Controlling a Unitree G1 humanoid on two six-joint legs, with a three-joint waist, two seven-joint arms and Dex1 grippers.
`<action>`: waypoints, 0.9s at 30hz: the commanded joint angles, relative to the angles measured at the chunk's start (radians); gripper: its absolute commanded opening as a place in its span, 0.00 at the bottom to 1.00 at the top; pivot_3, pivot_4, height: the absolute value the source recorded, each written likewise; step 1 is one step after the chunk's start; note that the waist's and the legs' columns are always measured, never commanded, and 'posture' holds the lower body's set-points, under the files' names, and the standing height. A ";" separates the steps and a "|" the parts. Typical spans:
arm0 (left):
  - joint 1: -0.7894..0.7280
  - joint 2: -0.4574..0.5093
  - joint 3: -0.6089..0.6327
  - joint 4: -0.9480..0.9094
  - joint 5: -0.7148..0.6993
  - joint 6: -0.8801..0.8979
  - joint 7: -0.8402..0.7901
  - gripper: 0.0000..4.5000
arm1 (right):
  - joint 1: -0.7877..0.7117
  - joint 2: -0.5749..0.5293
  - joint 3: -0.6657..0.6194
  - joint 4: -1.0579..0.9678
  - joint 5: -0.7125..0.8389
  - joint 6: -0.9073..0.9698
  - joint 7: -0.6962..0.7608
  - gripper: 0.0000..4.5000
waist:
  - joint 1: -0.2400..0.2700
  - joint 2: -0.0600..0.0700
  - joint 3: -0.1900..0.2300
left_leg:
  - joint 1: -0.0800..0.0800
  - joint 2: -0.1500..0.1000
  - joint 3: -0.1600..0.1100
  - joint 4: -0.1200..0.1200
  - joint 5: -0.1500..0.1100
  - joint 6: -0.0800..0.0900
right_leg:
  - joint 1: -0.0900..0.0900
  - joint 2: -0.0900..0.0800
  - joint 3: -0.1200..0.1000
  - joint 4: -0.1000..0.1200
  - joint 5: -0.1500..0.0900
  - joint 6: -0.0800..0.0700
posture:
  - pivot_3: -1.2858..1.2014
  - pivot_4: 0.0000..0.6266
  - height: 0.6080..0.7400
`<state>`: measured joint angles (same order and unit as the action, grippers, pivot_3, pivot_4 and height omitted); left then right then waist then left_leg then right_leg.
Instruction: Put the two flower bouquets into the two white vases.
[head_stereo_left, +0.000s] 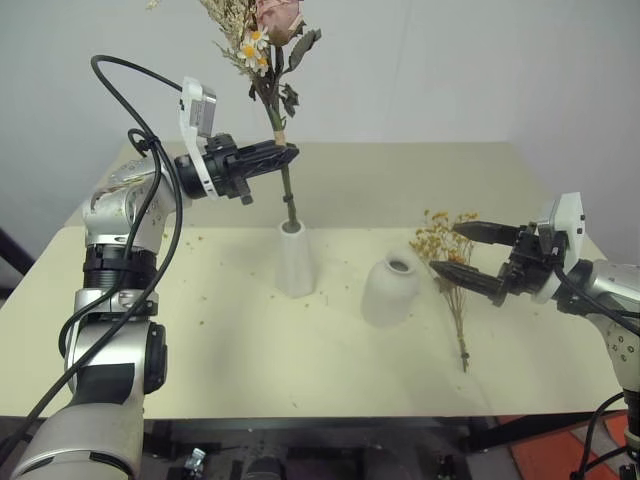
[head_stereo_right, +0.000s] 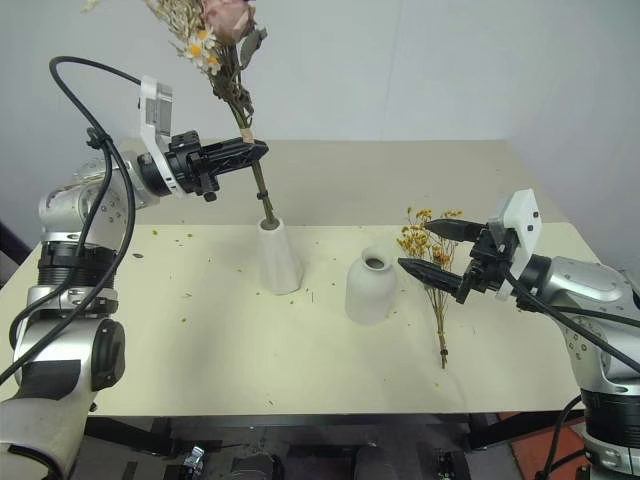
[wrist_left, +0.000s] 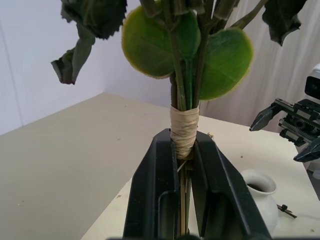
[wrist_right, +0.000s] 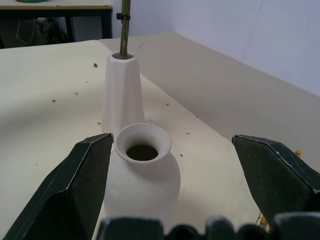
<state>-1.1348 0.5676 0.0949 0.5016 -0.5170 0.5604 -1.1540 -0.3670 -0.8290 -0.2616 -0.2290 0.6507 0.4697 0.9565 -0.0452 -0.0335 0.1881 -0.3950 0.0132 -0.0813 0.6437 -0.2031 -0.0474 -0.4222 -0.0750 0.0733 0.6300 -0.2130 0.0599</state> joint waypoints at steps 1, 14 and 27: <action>-0.034 0.004 0.010 -0.015 0.001 -0.024 -0.019 0.03 | 0.004 -0.009 -0.050 -0.036 0.023 0.003 -0.010 1.00 | 0.000 0.000 0.000 | 0.000 0.000 0.000 0.000 0.000 0.000 | 0.000 0.000 0.000 0.000 0.000 0.000 | 0.52 0.24 1.00; 0.000 0.001 0.000 0.000 0.039 -0.030 -0.019 0.03 | -0.002 -0.004 -0.040 -0.033 0.018 -0.002 -0.011 1.00 | 0.000 0.000 0.000 | 0.000 0.000 0.000 0.000 0.000 0.000 | 0.000 0.000 0.000 0.000 0.000 0.000 | 0.52 0.24 1.00; 0.051 -0.023 -0.013 -0.025 0.050 -0.023 -0.012 0.03 | 0.007 -0.008 -0.047 -0.044 0.016 -0.003 -0.013 1.00 | 0.000 0.000 0.000 | 0.000 0.000 0.000 0.000 0.000 0.000 | 0.000 0.000 0.000 0.000 0.000 0.000 | 0.52 0.24 1.00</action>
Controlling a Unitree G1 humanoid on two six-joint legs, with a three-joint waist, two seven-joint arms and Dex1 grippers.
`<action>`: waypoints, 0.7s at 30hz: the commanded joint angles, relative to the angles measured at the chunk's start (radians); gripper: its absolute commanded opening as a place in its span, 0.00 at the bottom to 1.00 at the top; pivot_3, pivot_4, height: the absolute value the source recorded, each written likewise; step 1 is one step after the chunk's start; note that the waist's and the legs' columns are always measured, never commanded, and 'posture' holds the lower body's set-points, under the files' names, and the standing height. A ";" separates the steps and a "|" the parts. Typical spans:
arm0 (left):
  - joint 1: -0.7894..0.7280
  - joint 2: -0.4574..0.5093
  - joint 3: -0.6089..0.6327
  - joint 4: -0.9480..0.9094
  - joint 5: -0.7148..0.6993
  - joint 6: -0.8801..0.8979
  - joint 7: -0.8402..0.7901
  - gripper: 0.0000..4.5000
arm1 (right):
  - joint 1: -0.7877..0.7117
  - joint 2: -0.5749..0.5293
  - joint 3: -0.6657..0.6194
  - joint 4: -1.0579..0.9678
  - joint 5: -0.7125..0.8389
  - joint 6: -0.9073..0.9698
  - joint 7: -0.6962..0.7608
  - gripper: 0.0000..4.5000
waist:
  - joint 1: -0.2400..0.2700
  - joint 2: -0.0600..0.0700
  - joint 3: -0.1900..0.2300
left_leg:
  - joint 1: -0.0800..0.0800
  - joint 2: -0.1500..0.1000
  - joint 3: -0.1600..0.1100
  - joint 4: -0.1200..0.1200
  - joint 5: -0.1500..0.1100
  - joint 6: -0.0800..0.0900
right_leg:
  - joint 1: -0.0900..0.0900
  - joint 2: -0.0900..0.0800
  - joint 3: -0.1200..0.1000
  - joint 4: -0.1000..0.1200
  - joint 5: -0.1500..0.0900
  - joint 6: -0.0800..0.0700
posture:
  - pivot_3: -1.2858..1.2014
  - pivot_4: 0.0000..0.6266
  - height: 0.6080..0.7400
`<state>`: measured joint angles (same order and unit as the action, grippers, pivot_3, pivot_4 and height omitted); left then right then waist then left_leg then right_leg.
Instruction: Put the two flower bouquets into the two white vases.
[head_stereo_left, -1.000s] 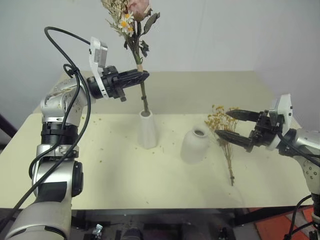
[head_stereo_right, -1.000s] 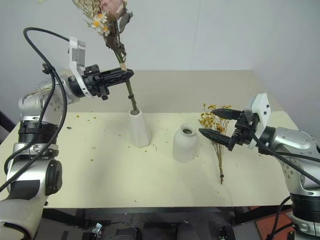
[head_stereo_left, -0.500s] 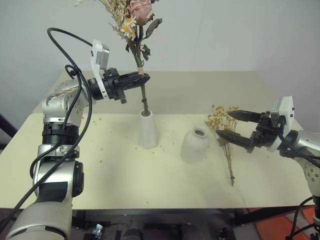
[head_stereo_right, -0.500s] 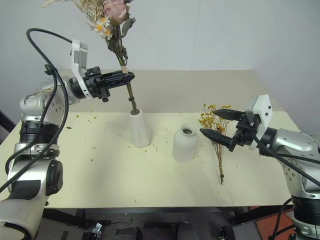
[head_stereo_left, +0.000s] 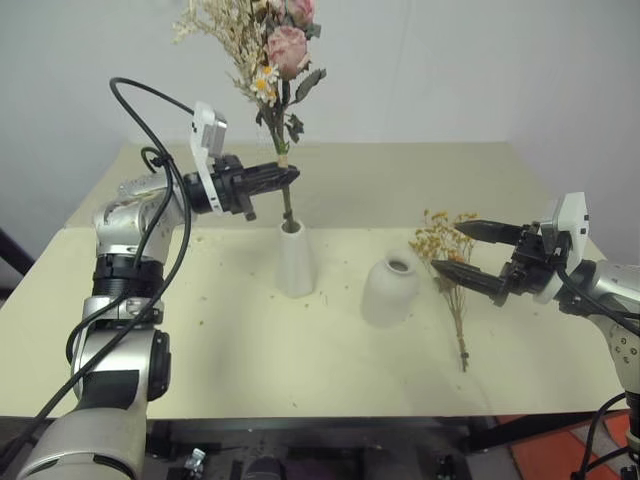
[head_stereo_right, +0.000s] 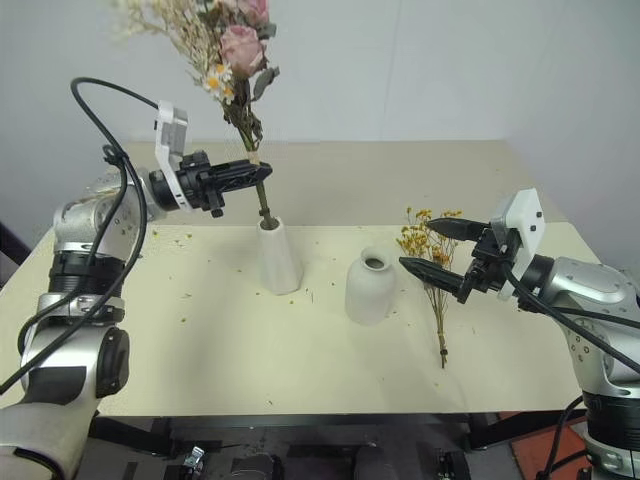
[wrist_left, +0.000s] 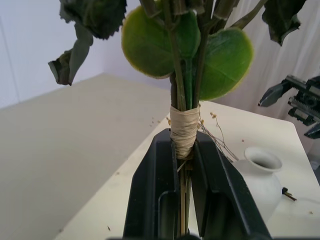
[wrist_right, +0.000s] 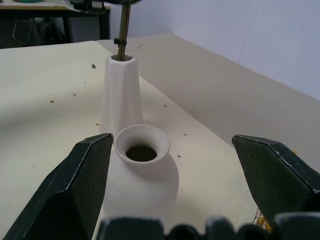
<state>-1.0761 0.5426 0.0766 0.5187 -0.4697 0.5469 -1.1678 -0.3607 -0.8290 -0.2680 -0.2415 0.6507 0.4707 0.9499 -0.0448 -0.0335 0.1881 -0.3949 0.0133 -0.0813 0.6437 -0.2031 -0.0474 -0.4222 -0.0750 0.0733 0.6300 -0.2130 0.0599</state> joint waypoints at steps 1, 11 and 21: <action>-0.004 0.000 0.002 -0.042 0.005 -0.012 0.004 0.03 | 0.002 -0.008 -0.041 -0.032 0.015 -0.005 -0.007 1.00 | 0.000 0.000 0.000 | 0.000 0.000 0.000 0.000 0.000 0.000 | 0.000 0.000 0.000 0.000 0.000 0.000 | 0.52 0.24 1.00; 0.060 0.013 -0.008 -0.110 -0.002 0.030 0.023 0.25 | 0.007 -0.006 -0.042 -0.035 0.014 -0.010 -0.010 1.00 | -0.001 0.000 0.000 | 0.000 0.000 0.000 0.000 0.000 0.000 | 0.000 0.000 0.000 0.000 0.000 0.000 | 0.52 0.24 1.00; 0.200 0.102 0.021 -0.323 -0.048 0.138 0.026 0.97 | -0.002 -0.011 -0.032 -0.015 0.008 -0.013 0.003 1.00 | -0.002 0.000 0.000 | 0.000 0.000 0.000 0.000 0.000 0.000 | 0.000 0.000 0.000 0.000 0.000 0.000 | 0.52 0.24 1.00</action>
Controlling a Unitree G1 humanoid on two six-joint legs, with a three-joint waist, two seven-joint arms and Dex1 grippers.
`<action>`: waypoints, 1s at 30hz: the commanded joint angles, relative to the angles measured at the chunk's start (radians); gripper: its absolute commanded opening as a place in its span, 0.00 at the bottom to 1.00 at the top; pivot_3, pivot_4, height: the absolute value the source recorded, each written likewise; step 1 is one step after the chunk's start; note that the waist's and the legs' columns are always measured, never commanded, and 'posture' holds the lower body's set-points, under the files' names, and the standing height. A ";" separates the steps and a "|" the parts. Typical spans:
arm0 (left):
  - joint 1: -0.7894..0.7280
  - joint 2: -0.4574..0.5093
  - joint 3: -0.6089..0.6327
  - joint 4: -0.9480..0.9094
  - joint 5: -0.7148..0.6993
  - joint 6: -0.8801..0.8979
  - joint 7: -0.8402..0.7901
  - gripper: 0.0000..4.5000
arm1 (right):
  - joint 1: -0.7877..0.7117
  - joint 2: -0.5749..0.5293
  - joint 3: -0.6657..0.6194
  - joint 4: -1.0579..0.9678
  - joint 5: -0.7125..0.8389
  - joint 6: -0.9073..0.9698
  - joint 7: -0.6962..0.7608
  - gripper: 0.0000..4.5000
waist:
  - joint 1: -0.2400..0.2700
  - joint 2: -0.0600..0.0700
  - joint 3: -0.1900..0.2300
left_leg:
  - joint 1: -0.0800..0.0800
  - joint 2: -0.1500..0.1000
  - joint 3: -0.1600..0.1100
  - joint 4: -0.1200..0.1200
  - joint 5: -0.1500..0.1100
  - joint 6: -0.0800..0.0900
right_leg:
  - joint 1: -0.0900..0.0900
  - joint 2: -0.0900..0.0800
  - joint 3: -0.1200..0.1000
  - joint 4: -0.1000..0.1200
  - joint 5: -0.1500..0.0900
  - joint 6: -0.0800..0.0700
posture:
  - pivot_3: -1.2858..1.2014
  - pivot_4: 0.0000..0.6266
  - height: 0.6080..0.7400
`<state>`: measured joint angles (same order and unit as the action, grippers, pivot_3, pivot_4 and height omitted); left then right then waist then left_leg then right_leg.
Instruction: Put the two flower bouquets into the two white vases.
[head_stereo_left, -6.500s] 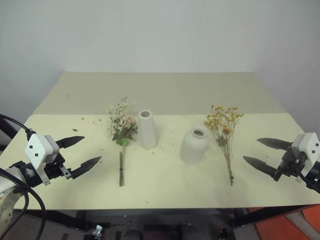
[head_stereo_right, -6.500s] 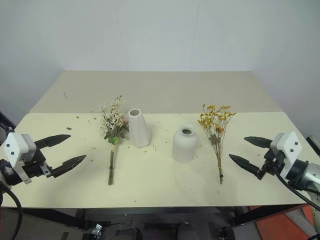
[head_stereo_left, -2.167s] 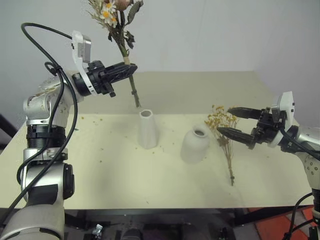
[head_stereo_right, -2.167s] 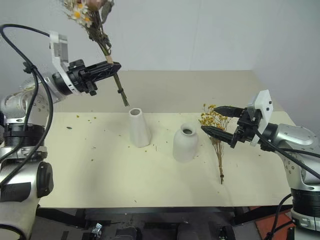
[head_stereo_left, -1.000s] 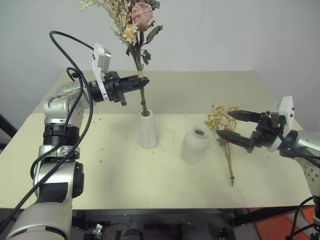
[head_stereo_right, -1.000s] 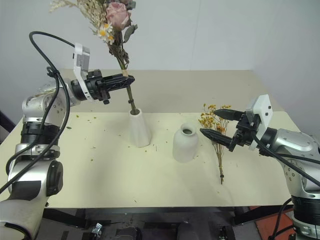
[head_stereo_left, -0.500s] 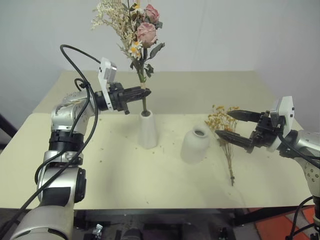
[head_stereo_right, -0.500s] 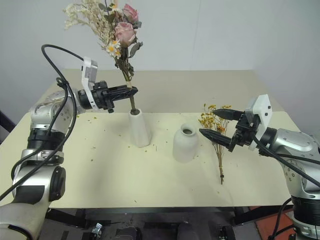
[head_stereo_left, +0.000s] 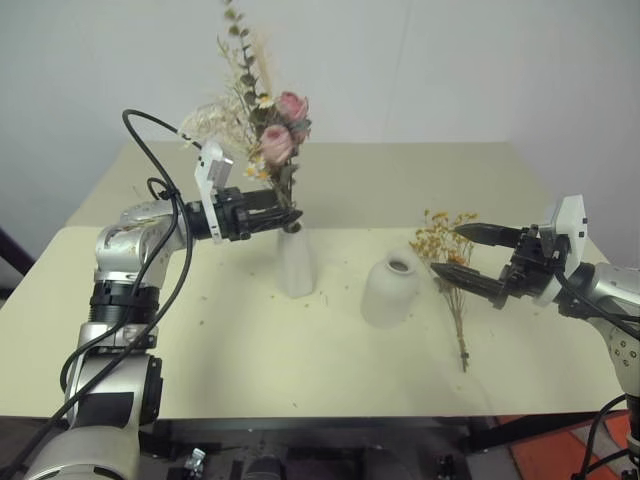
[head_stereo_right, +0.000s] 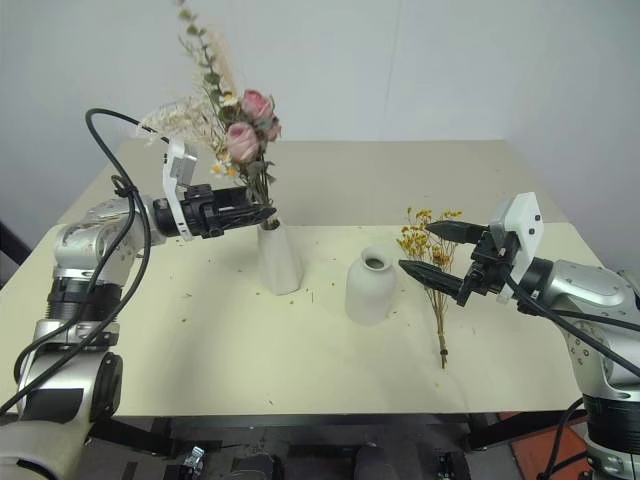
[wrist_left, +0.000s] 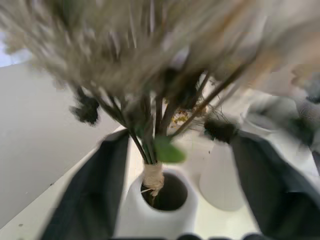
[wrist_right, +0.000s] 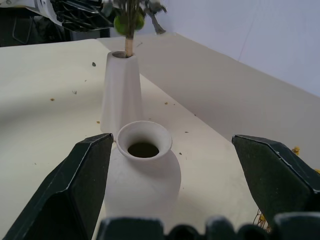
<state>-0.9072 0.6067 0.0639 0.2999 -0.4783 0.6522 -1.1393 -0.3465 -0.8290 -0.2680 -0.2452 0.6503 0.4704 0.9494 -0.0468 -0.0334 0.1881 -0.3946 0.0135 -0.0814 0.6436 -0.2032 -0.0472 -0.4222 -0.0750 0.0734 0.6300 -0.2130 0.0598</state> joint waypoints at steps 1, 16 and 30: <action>0.060 0.058 0.041 -0.143 -0.049 0.051 -0.004 1.00 | -0.013 -0.013 -0.032 -0.009 0.006 -0.012 0.005 1.00 | -0.001 0.000 0.000 | 0.000 0.000 0.000 0.000 0.000 0.000 | 0.000 0.000 0.000 0.000 0.000 0.000 | 0.52 0.24 1.00; 0.266 0.263 0.090 -0.544 -0.303 0.219 -0.104 1.00 | -0.225 -0.229 0.143 0.066 -0.020 0.651 -0.170 1.00 | 0.003 0.001 0.000 | 0.001 0.001 0.001 0.000 0.000 0.000 | 0.000 0.000 0.000 0.000 -0.001 -0.001 | 0.52 0.24 1.00; 0.114 0.189 -0.060 -0.473 -0.288 0.188 -0.166 1.00 | -0.663 -0.183 0.714 0.481 -0.173 1.034 -0.120 1.00 | -0.001 0.001 0.000 | -0.003 0.001 0.001 0.000 0.000 0.001 | -0.003 0.000 0.000 -0.001 -0.001 -0.001 | 0.52 0.24 1.00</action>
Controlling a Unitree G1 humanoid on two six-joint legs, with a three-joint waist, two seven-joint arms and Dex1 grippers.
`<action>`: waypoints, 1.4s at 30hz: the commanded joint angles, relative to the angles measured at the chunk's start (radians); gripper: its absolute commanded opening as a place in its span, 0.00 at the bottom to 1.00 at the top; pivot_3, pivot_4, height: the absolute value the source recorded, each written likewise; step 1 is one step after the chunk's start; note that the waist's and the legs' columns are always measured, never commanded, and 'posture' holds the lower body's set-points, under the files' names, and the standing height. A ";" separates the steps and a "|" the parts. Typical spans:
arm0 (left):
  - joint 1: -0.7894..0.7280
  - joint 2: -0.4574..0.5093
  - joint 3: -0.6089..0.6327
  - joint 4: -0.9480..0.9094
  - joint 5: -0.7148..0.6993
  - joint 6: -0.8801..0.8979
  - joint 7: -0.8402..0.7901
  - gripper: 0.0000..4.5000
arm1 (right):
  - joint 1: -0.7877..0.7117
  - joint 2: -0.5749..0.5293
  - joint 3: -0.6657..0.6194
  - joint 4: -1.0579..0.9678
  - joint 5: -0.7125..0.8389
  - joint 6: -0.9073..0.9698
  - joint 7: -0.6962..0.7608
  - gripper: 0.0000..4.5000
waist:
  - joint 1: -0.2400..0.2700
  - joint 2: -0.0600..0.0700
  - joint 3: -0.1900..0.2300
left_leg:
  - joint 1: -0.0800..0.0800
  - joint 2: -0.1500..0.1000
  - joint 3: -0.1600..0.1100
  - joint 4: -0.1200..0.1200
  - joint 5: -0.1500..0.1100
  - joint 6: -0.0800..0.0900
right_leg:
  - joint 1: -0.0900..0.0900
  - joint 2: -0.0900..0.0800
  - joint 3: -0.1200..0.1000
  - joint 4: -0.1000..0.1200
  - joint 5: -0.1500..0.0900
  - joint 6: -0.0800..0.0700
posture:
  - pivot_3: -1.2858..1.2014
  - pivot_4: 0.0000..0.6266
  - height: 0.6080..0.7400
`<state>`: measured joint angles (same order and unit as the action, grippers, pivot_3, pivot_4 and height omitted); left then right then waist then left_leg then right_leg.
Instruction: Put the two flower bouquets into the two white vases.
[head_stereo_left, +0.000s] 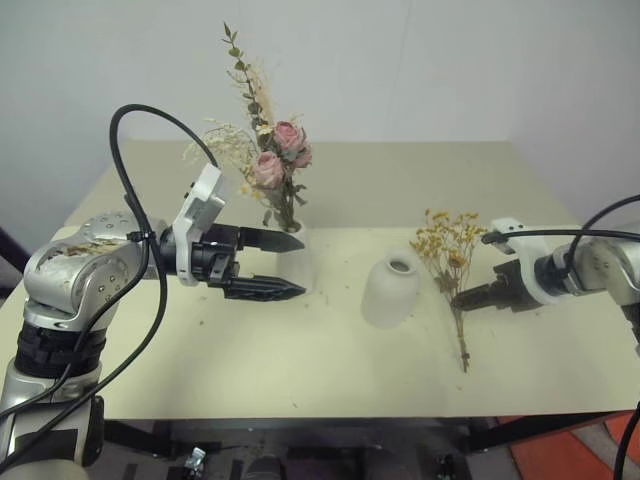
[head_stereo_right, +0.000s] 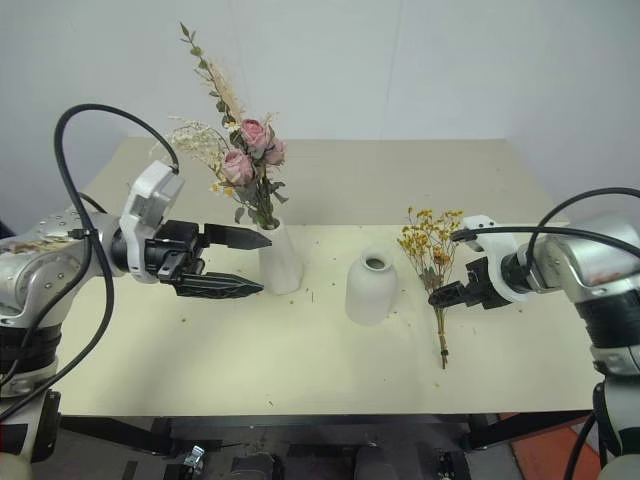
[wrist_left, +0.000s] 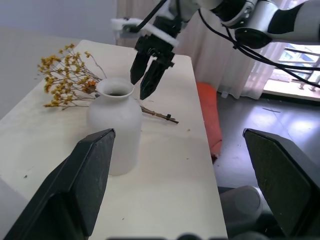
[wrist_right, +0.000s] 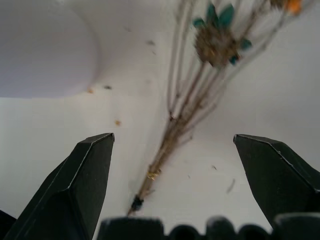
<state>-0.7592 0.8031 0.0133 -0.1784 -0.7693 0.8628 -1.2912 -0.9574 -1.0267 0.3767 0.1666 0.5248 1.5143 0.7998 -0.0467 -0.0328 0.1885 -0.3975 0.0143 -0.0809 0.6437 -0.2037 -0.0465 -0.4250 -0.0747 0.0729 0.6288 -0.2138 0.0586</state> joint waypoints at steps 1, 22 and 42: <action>-0.038 -0.011 -0.015 0.010 0.006 -0.026 -0.015 1.00 | -0.069 0.027 0.102 0.098 -0.063 -0.016 0.040 1.00 | -0.002 0.000 0.000 | 0.000 0.000 0.000 0.000 0.000 0.000 | 0.000 0.000 0.000 0.000 0.000 0.000 | 0.52 0.24 1.00; -0.025 -0.016 -0.020 0.025 0.030 -0.041 -0.007 1.00 | -0.197 0.174 0.276 0.418 -0.317 -0.230 0.278 0.07 | -0.025 0.000 0.000 | 0.000 0.000 -0.001 0.001 0.000 0.000 | -0.001 0.001 0.000 0.002 0.001 0.001 | 0.52 0.24 1.00; -0.083 -0.017 -0.072 0.133 0.102 -0.072 -0.058 1.00 | 0.036 0.388 -0.775 -0.051 -0.030 -0.676 -0.183 0.00 | -0.021 0.002 0.001 | -0.001 -0.001 -0.001 -0.001 0.000 0.001 | -0.001 0.000 0.000 0.001 0.002 -0.001 | 0.52 0.24 1.00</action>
<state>-0.8157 0.7781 -0.0586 -0.0430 -0.6808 0.8099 -1.3394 -0.9099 -0.6367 -0.3641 0.2111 0.4375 0.8757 0.5928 -0.0673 -0.0306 0.1899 -0.3987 0.0134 -0.0822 0.6432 -0.2040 -0.0458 -0.4256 -0.0752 0.0727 0.6301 -0.2121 0.0580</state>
